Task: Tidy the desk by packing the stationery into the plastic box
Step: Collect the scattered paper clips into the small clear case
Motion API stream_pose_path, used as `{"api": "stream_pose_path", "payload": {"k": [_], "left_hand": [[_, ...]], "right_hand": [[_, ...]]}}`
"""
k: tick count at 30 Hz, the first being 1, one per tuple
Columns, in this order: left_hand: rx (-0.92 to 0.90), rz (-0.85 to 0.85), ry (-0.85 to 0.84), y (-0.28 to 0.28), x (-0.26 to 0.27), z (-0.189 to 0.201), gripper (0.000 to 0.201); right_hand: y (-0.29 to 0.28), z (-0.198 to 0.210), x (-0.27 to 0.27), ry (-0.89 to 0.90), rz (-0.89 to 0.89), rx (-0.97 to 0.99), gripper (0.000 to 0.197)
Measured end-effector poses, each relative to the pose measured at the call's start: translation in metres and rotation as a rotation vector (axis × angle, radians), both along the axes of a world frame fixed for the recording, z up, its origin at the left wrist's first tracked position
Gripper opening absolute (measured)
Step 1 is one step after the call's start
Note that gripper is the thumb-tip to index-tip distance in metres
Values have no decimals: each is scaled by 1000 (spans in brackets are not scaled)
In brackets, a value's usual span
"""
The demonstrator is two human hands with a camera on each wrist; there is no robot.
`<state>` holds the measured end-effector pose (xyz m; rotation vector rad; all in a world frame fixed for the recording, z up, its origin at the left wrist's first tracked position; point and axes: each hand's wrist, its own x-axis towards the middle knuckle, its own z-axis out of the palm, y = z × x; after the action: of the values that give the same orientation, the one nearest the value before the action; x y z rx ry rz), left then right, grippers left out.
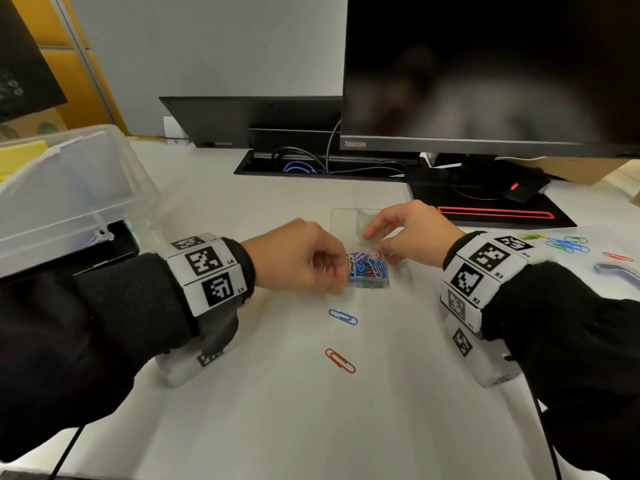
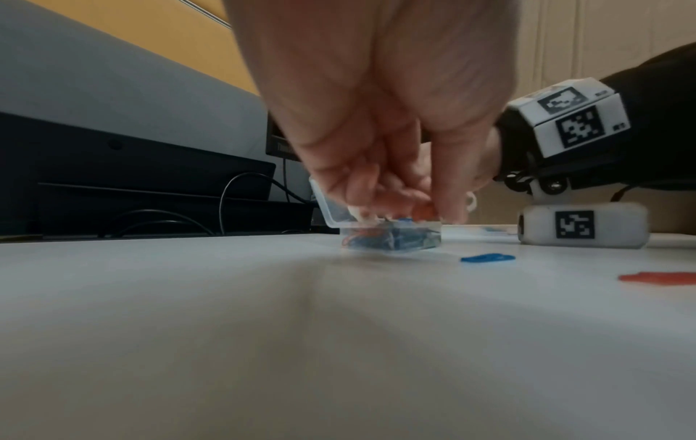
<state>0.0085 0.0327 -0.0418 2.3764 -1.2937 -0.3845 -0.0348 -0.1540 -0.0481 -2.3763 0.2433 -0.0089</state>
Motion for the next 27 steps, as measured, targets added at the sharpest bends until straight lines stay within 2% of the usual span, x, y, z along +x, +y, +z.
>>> {"api": "stream_pose_path", "payload": {"k": [2,5,8,10,12,13,15,16,17,22,27], "left_hand": [[-109,52,-73,-8,5,4,5],[-117,73,-173,-21,12,3,12],[-142,77,-139,-19,9,2,20],[-180,21,-74,-11,1,1,20],[-97,-65,17,0,-13,-1,25],[-7,-94,40,3,-20,-2,34],[153,-115,11,5,-26,-6,55],[186,-116,-12,5,-27,-8,59],[184,-115,-22,4,-28,-9,57],[121,-91,90,6,-29,-12,15],[178,-120,114,4,-31,-12,9]], "right_hand": [[-1,0,0,-8,7,-4,26],[-2,-2,0,-12,13,-14,26],[-3,-2,1,-12,17,-17,26],[-2,-2,2,-20,16,-23,26],[-3,-3,3,-26,11,-25,27],[-4,-4,3,-25,9,-30,28],[-5,-4,2,-20,10,-46,28],[-5,-3,2,-15,13,-49,28],[-5,-3,1,-9,15,-46,28],[-2,-4,1,-8,12,-46,27],[-4,-3,-1,-8,7,-36,26]]}}
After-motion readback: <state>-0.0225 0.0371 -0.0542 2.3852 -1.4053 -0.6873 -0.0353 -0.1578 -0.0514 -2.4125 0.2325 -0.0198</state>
